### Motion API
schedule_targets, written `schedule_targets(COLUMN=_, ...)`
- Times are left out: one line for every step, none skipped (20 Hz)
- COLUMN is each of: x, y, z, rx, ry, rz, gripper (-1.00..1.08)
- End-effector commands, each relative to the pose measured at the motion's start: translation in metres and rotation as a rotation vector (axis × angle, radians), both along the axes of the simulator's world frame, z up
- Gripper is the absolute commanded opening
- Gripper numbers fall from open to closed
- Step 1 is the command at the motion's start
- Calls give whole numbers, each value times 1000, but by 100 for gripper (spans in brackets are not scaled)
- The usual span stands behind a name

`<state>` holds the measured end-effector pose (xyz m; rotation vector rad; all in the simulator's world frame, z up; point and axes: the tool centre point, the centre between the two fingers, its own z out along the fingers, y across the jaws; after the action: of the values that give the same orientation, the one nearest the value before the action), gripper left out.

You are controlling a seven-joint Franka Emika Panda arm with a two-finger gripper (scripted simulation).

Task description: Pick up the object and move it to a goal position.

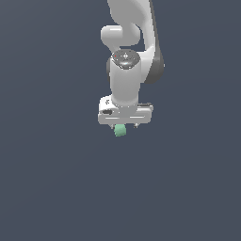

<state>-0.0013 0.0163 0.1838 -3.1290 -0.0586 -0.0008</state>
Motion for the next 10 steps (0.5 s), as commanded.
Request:
schedule_targets(x=0, y=0, z=0, rx=0, ry=0, rz=0, gripper=100)
schedule_targets(x=0, y=0, z=0, rx=0, ry=0, rz=0, gripper=100)
schedule_targets(x=0, y=-1, z=0, rx=0, ry=0, rz=0, gripper=100)
schedule_targets(x=0, y=-4, z=0, rx=0, ry=0, rz=-1, gripper=100)
schedule_targets(x=0, y=-6, z=1, rx=0, ry=0, rz=-1, gripper=100)
schedule_targets(x=0, y=-10, z=1, rx=0, ry=0, rz=-2, gripper=100)
schedule_targets(x=0, y=-14, z=2, rx=0, ry=1, rz=-3, gripper=100)
schedule_targets(x=0, y=-18, z=2, rx=1, ry=1, rz=-3, gripper=100)
schedule_targets(x=0, y=-21, z=3, rx=1, ry=1, rz=-4, gripper=100)
schedule_targets(x=0, y=-23, z=3, rx=1, ry=1, rz=-5, gripper=100)
